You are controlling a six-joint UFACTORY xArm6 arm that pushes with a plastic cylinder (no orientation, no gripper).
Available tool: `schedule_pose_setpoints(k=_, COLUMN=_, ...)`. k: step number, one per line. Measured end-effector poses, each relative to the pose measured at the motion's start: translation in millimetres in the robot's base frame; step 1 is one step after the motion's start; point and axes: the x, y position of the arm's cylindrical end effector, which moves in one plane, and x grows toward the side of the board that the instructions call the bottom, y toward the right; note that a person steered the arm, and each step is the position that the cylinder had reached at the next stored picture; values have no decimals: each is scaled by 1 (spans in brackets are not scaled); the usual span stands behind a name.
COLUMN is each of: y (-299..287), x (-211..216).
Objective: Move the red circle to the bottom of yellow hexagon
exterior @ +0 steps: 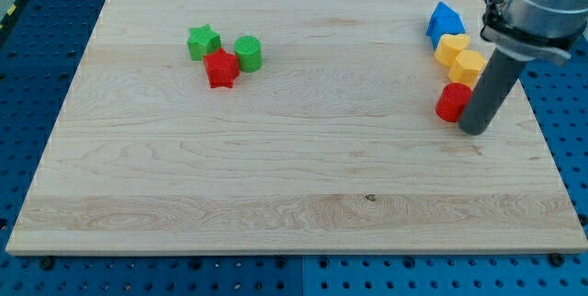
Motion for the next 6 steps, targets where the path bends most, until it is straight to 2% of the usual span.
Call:
schedule_pose_setpoints(k=1, y=4, x=-10)
schedule_pose_setpoints(k=2, y=2, x=3)
schedule_pose_setpoints(k=3, y=-38, x=-4)
schedule_pose_setpoints(k=4, y=-54, x=-12)
schedule_pose_setpoints(k=6, y=-25, x=-37)
